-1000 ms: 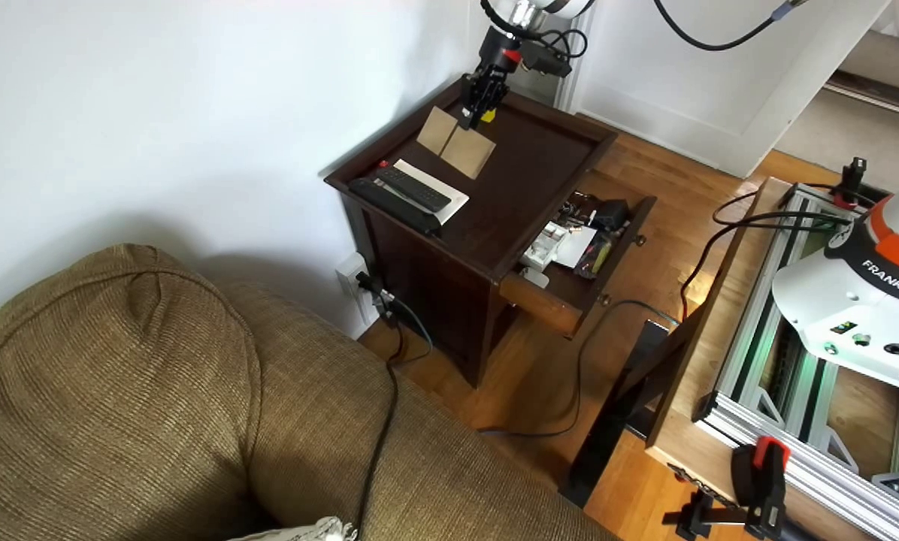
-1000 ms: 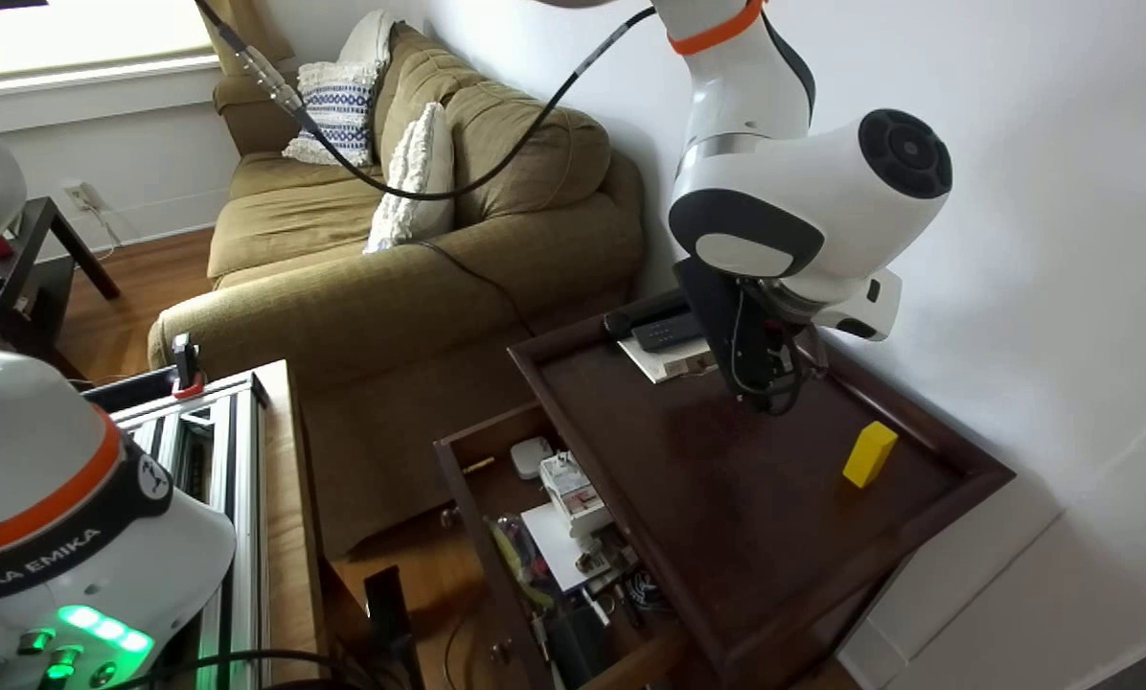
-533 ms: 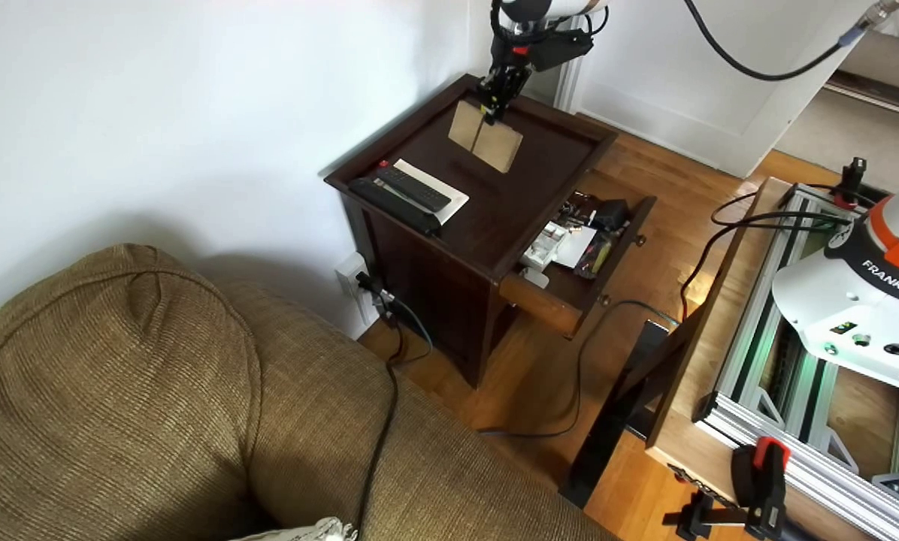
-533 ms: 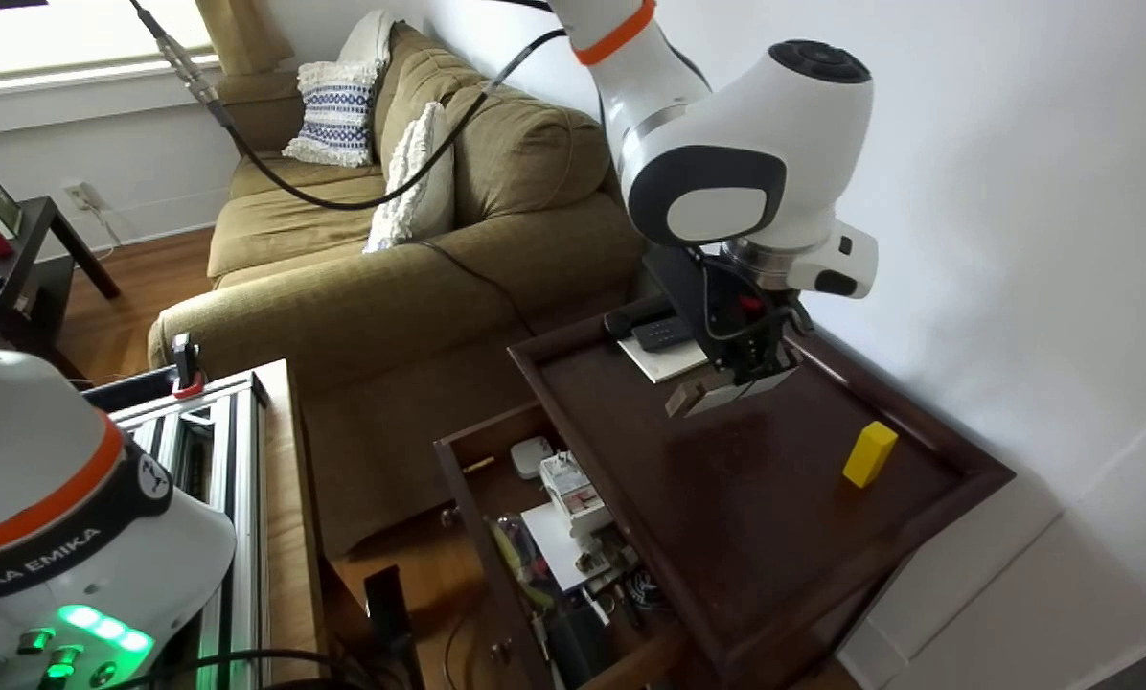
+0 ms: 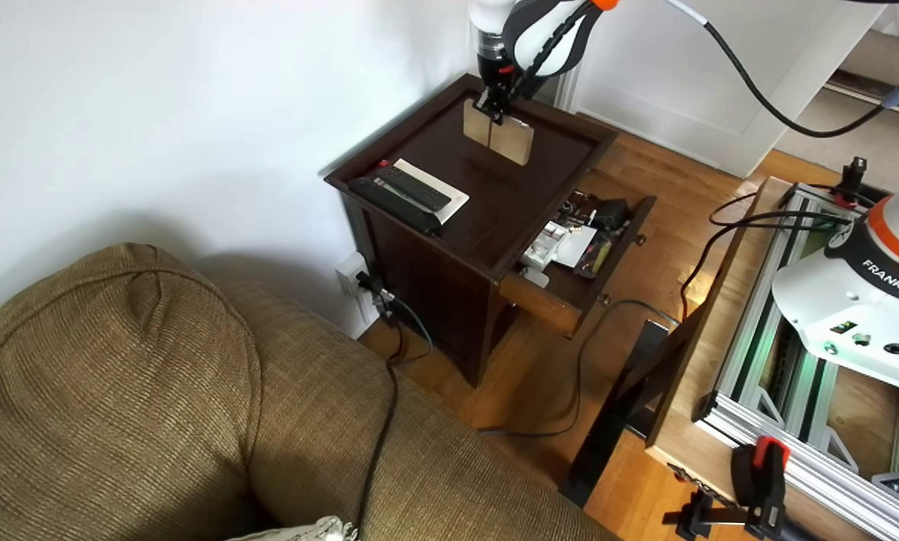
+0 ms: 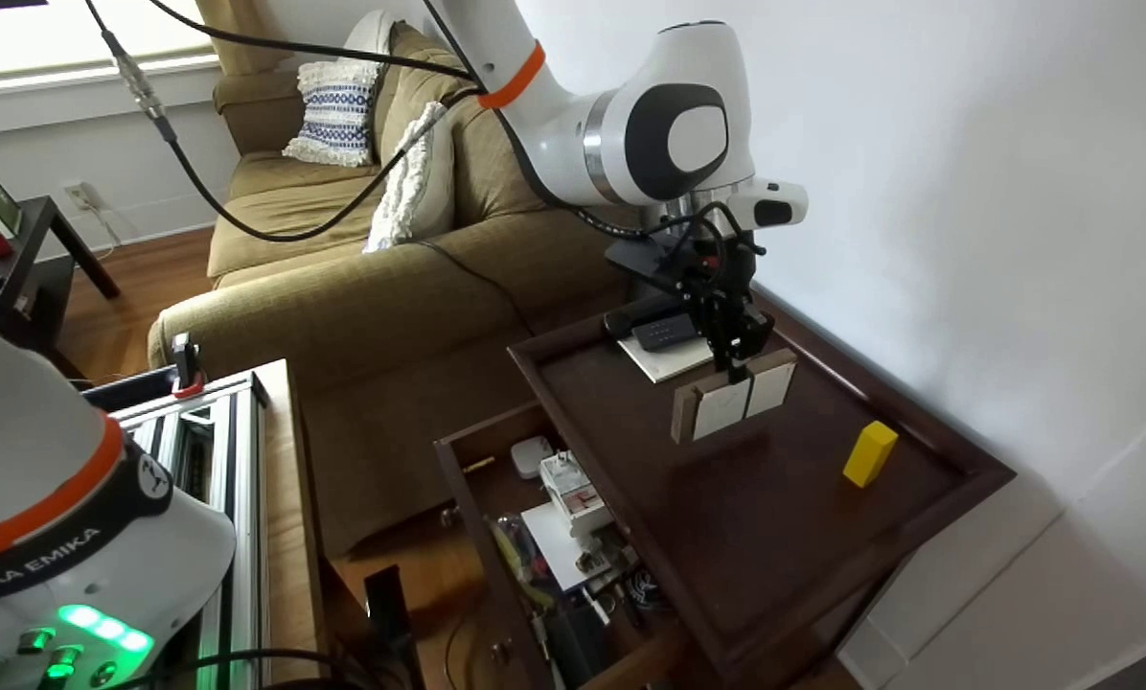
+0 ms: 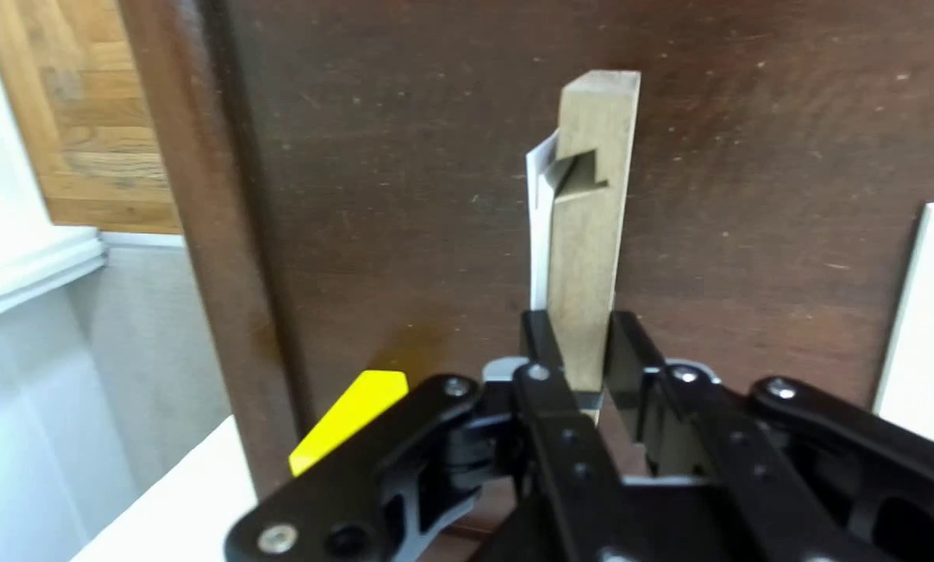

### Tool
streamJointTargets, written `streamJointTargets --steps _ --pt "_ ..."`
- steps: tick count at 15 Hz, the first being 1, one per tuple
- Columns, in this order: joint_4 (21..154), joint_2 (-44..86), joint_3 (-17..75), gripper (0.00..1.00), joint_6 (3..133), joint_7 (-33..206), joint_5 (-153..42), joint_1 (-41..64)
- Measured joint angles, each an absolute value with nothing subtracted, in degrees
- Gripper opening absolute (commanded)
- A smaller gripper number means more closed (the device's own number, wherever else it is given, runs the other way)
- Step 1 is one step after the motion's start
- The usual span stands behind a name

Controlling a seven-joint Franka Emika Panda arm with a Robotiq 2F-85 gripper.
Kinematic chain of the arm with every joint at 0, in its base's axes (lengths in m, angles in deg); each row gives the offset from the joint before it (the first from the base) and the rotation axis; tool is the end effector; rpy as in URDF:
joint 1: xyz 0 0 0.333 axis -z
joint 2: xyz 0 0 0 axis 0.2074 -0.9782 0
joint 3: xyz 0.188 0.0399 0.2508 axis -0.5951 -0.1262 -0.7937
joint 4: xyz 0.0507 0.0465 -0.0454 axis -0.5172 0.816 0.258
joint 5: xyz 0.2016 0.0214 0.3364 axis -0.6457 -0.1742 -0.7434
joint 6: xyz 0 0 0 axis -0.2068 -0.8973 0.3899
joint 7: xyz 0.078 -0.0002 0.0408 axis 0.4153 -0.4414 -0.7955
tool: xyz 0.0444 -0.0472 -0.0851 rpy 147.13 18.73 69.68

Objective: Flip the brown note pad the other way up

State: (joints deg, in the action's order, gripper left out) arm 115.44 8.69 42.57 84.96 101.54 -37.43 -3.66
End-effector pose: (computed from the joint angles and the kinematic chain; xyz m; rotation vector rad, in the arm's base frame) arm 0.5857 -0.0092 0.1902 2.8228 -0.0221 0.1289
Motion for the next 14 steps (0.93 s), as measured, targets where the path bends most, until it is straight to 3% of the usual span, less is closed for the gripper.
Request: streamJointTargets --steps 6,14 --pt "112.9 7.4 45.8 0.05 75.2 113.9 -21.9 -8.5" --pt "109.3 0.9 42.4 0.05 76.8 119.3 -20.2 -6.8"
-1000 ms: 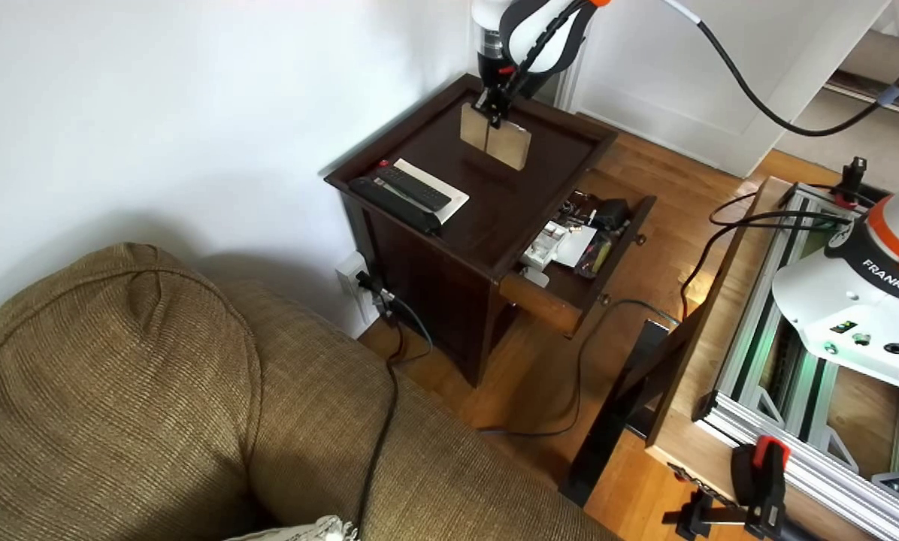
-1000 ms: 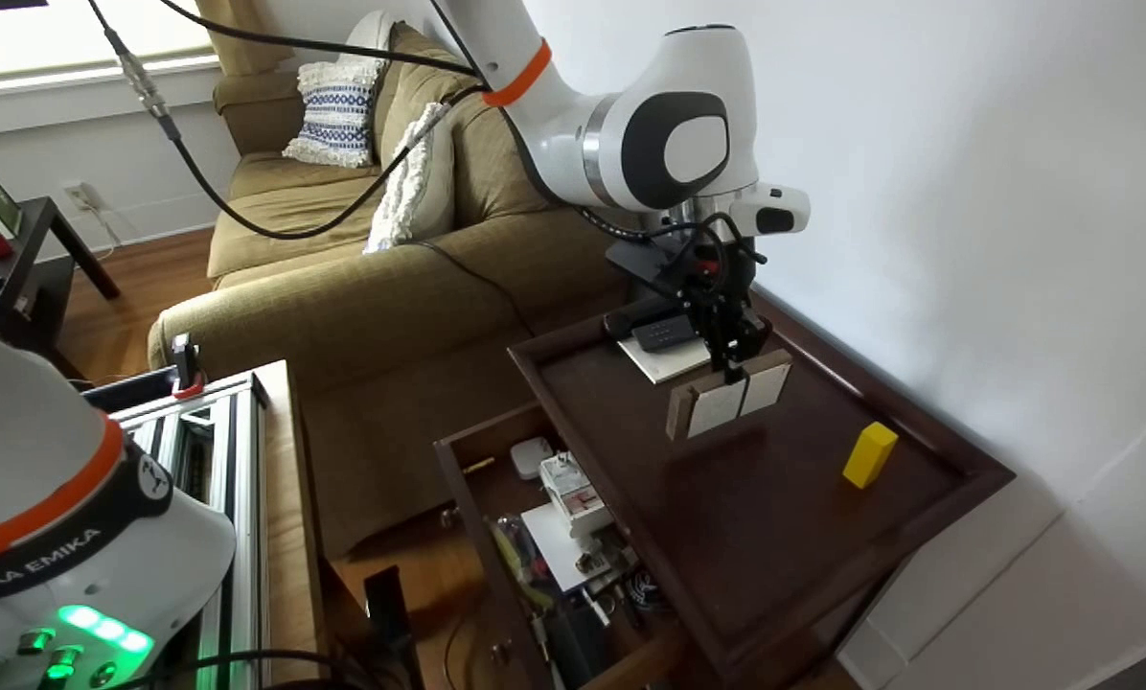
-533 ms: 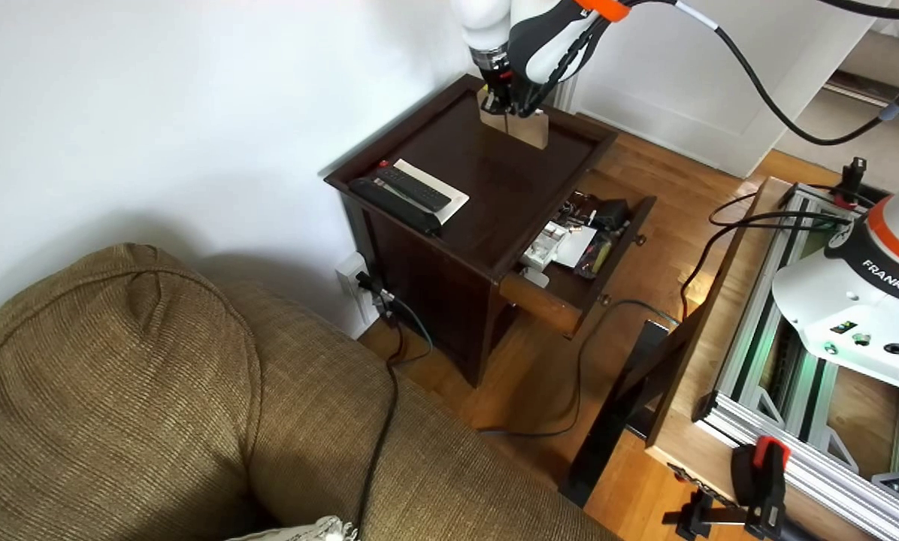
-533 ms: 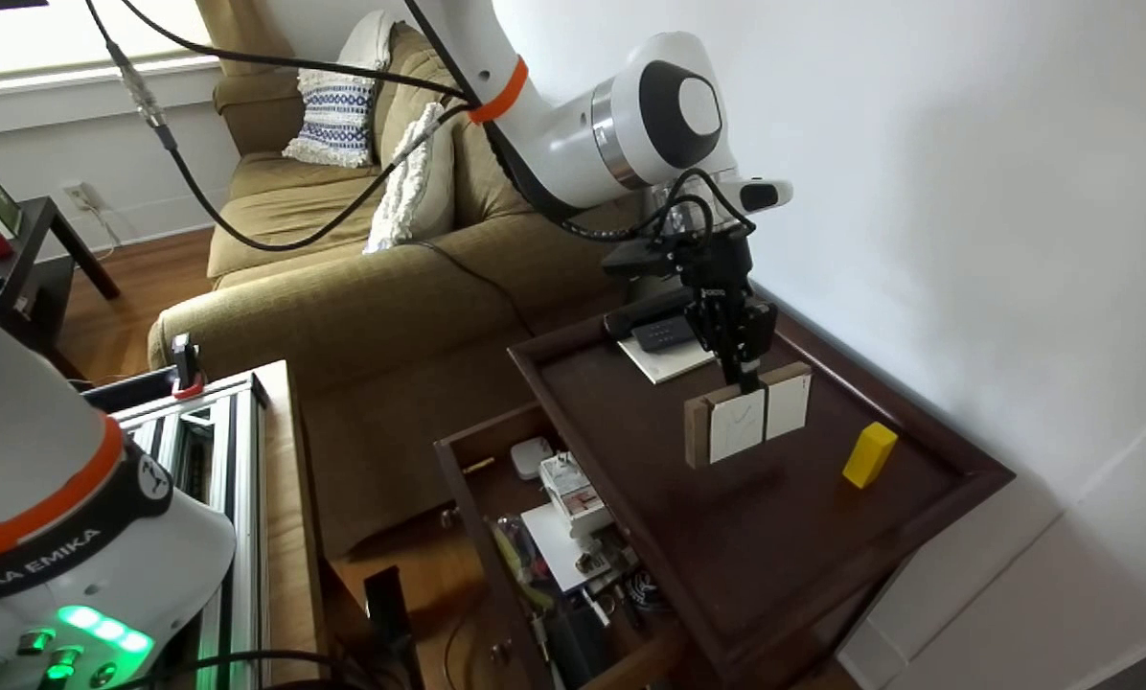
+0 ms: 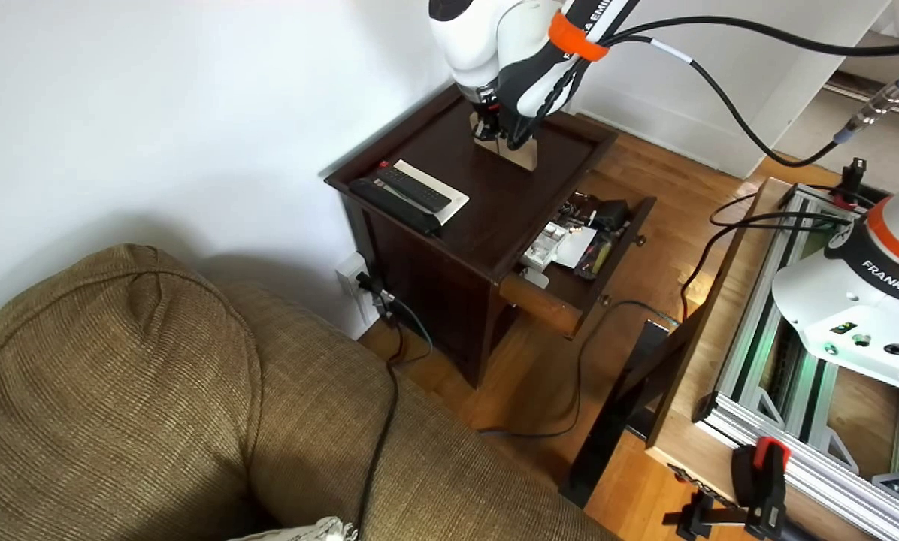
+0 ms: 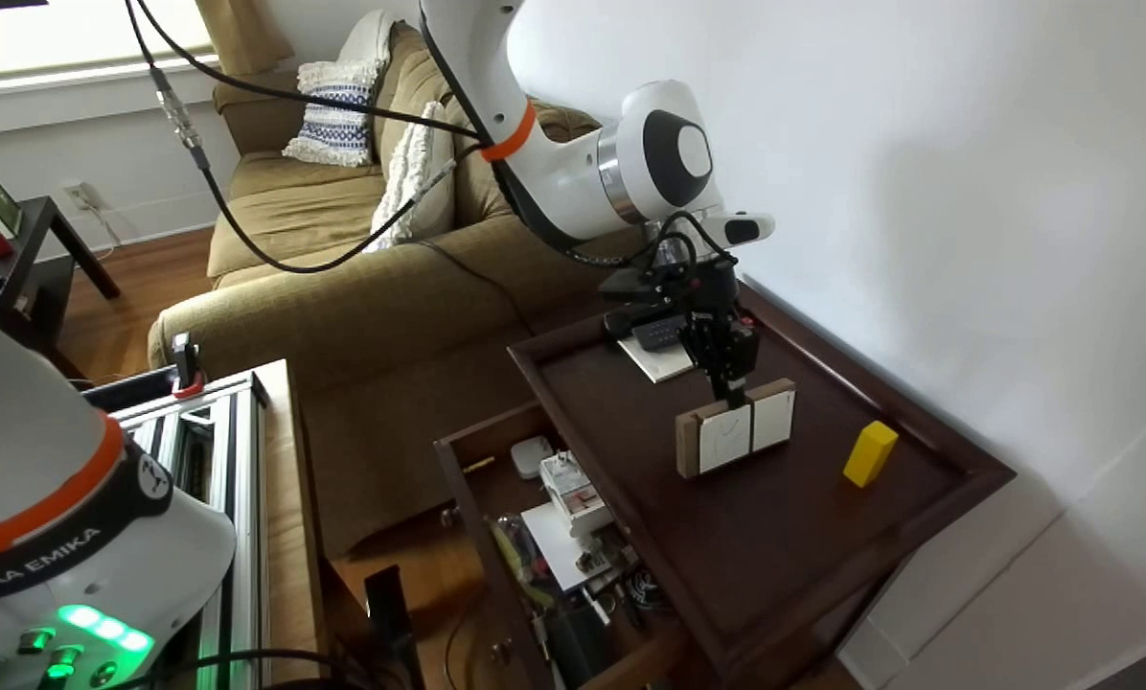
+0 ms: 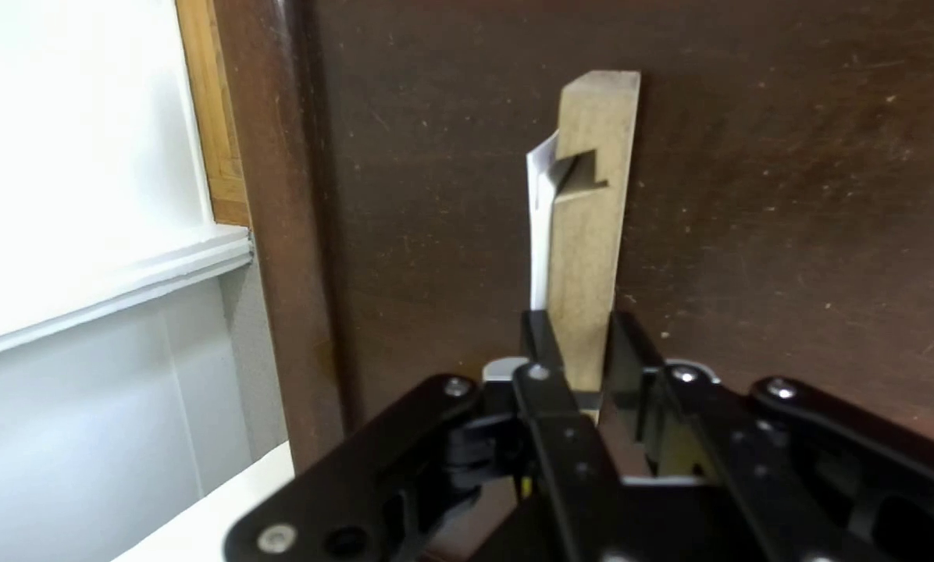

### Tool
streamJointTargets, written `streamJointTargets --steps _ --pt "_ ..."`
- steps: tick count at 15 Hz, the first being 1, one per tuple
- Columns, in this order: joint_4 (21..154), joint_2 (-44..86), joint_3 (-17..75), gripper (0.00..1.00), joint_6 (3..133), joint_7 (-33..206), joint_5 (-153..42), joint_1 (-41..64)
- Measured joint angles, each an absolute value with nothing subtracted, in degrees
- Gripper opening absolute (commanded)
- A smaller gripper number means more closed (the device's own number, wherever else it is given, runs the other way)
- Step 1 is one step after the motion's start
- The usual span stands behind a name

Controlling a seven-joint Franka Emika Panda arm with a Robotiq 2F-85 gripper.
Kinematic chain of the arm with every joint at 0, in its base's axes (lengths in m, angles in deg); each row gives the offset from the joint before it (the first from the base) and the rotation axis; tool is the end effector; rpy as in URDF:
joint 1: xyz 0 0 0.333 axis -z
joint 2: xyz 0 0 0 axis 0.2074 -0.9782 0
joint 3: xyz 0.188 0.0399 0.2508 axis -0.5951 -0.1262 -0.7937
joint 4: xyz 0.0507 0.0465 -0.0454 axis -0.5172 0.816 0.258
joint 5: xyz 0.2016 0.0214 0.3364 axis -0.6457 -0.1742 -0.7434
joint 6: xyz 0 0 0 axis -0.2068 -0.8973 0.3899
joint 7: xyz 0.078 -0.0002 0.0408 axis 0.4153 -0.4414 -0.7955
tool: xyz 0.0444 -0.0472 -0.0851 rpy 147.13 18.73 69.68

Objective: Flip the brown note pad the other way up

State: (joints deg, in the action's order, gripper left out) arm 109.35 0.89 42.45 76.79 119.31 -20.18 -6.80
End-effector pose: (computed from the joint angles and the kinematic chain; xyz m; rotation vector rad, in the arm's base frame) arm 0.5904 0.0174 0.1394 2.5849 -0.0108 0.0626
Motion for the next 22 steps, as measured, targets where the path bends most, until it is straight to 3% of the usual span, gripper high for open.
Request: streamJointTargets --steps 1,2,3,5,11,12,17,22 --pt "109.0 0.2 42.2 0.05 76.8 119.9 -20.2 -6.8" --pt "108.8 0.2 42.0 0.21 76.8 120.1 -20.2 -6.8" --pt "108.8 0.3 41.7 0.47 76.7 120.1 -20.2 -6.7" --pt "108.8 0.3 40.9 0.51 76.7 120.1 -20.3 -6.4" --pt "108.8 -0.1 34.3 0.95 76.8 115.2 -28.3 -2.4" --pt "108.8 -0.1 33.4 1.00 76.8 113.3 -30.9 -1.7" --pt "107.5 1.2 28.1 1.00 74.2 99.9 -46.4 4.2" --pt "103.8 6.2 23.5 1.00 60.3 83.5 -61.9 13.7"
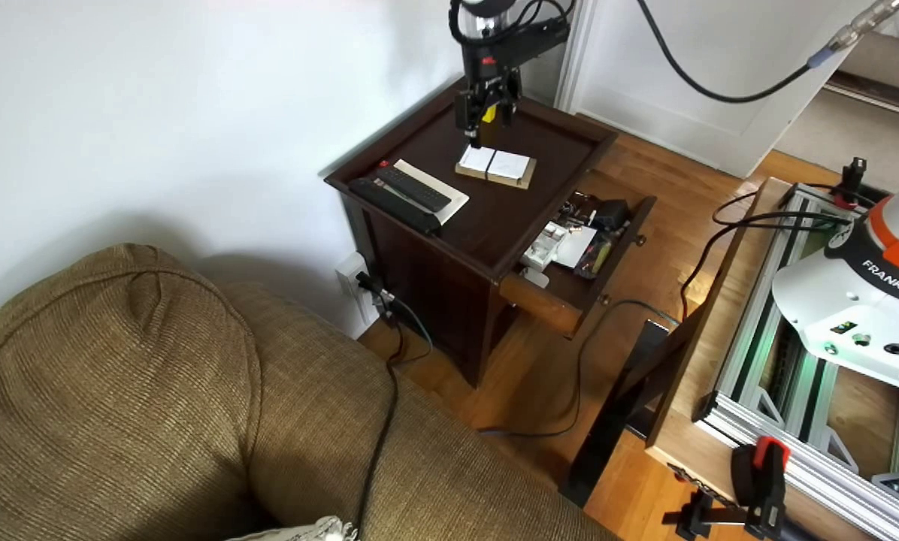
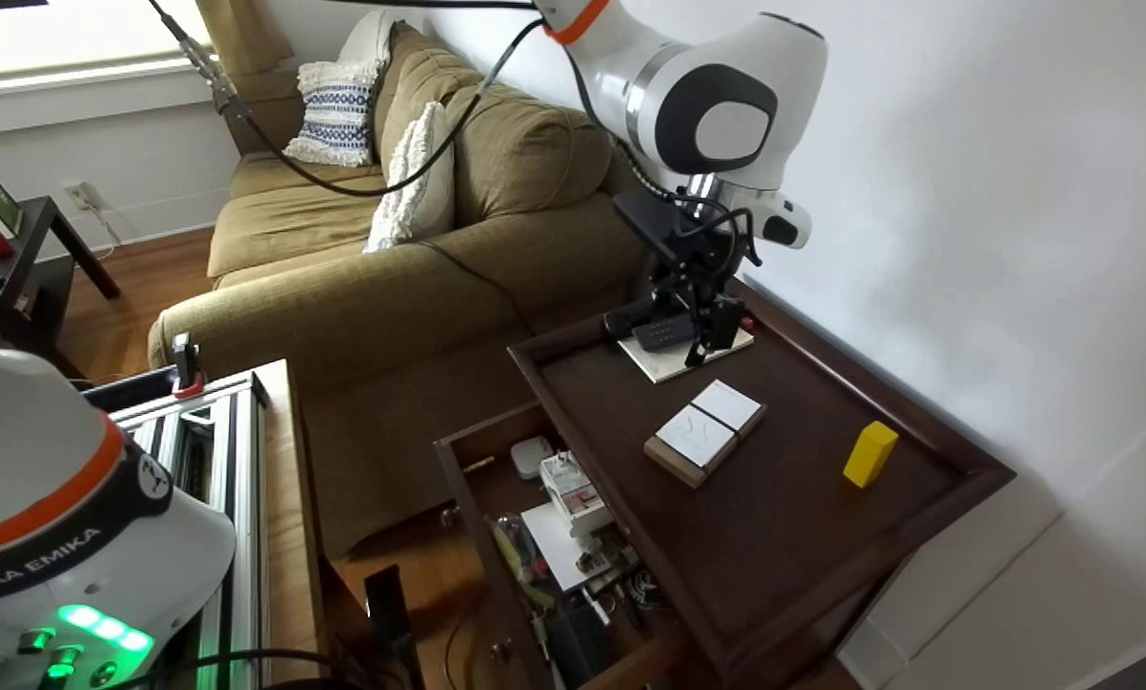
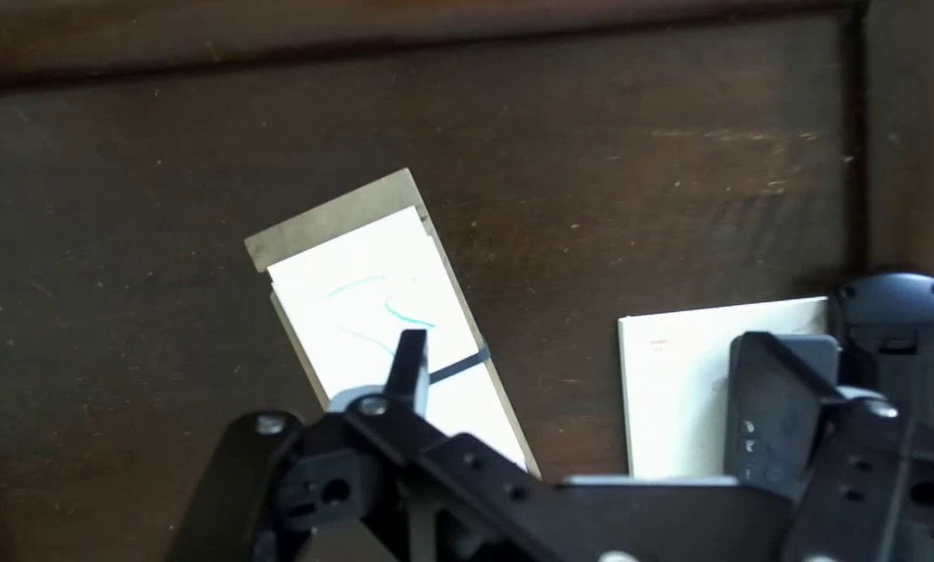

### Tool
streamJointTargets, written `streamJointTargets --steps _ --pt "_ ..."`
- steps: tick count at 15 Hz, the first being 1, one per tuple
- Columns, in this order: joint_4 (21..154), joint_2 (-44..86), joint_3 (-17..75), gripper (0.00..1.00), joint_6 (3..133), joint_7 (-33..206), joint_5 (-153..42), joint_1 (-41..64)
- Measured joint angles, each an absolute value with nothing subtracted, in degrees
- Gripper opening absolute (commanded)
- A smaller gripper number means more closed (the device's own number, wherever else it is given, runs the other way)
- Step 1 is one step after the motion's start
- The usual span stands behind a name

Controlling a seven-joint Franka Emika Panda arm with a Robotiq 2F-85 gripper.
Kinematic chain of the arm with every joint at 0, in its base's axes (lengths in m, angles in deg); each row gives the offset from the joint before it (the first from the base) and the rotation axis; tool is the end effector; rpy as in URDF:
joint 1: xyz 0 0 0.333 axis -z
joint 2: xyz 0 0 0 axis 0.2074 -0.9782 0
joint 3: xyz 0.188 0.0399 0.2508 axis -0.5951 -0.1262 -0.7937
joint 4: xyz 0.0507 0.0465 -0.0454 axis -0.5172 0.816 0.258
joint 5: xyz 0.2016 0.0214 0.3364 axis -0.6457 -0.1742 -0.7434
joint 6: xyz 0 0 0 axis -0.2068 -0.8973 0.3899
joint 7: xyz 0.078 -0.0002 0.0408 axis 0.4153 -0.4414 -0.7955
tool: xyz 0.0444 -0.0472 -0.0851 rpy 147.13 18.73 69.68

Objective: Flip the brown note pad the other way up

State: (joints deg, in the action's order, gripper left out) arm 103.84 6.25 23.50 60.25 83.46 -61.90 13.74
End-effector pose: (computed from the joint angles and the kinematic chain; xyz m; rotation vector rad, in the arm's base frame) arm 0.6054 -0.0001 0.1953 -3.0615 0.1140 0.3588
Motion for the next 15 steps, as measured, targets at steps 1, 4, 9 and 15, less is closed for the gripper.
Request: streamJointTargets --steps 1,4,9,15 --pt "103.5 7.3 23.2 1.00 58.0 81.0 -64.7 15.4" --pt "103.8 11.1 23.0 1.00 53.2 75.8 -72.0 19.2" --pt "108.1 19.4 24.1 1.00 53.1 75.6 -75.6 20.6" --pt "114.5 25.7 25.3 1.00 60.3 78.6 -74.3 19.2"
